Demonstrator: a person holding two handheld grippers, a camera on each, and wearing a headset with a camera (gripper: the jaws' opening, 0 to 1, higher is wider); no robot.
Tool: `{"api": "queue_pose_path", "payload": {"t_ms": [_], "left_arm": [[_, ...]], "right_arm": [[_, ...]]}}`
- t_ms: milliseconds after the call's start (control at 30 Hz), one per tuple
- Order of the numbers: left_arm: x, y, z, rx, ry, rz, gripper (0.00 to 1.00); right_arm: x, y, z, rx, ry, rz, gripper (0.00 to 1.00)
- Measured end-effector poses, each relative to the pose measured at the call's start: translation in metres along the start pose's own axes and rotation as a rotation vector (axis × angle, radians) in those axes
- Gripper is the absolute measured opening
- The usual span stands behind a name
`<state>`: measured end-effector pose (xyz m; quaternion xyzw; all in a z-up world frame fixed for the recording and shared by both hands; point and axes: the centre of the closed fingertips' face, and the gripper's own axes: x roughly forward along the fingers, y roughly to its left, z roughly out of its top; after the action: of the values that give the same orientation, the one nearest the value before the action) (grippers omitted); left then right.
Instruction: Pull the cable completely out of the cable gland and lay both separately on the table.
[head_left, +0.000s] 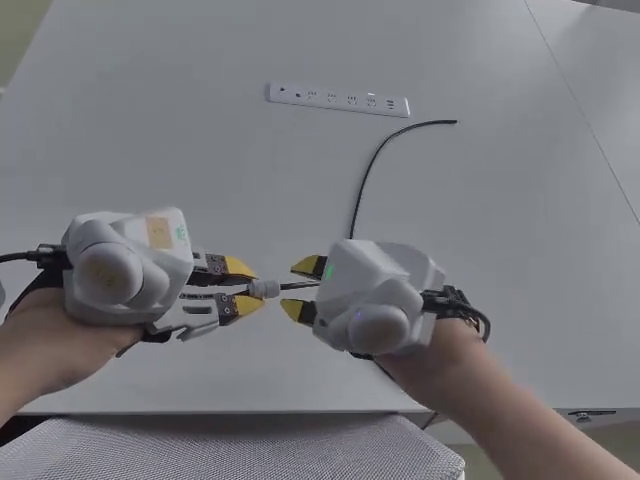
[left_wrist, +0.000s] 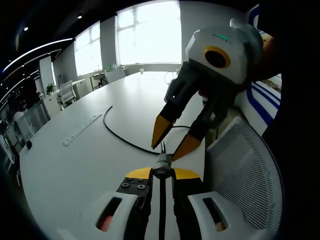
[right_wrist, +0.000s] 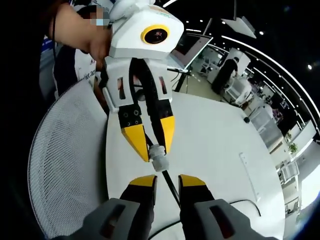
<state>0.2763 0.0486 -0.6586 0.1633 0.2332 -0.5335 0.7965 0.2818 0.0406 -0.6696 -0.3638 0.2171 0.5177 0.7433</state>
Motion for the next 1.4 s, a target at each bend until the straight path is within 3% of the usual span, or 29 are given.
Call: {"api": "queue_pose_path", "payload": {"t_ms": [200,333,433,700,967,1067,1133,1367,1400], "left_arm": [[0.001,-0.002,0.002,0.001,-0.009,-0.007,0.15],[0.000,0.000,0.003,-0.002,-0.022,-0.004,0.15],[-0.001,0.002,0.006,-0.007,-0.036,-0.005,0.15],[-0.004,0.007,0.007,0.006,-0.042,-0.002,0.15],[-0.004,0.009,0.007,0.011,-0.042,-0.001,0.15],[-0.005,0.010,0.006,0.006,-0.045,0.000,0.15],[-0.005,0.010,0.005,0.005,-0.045,-0.001,0.15],[-0.006,0.010,0.006,0.002,-0.052,0.004,0.15],[-0.006,0.010,0.006,0.003,-0.052,0.004,0.15]], "right_arm": [[0.001,0.000,-0.001,-0.008,0.005,0.003,0.03],[0.000,-0.004,0.000,0.015,-0.003,-0.020,0.02],[-0.001,-0.007,0.002,0.079,-0.028,-0.044,0.01],[-0.002,-0.019,-0.016,0.199,0.000,-0.064,0.01],[0.000,-0.022,-0.039,0.443,0.020,-0.058,0.01],[-0.001,-0.024,-0.047,0.471,0.033,-0.069,0.01],[0.000,-0.024,-0.050,0.505,0.033,-0.065,0.01],[0.003,-0.018,-0.059,0.744,0.037,-0.031,0.00],[0.003,-0.017,-0.059,0.749,0.041,-0.029,0.00]]}}
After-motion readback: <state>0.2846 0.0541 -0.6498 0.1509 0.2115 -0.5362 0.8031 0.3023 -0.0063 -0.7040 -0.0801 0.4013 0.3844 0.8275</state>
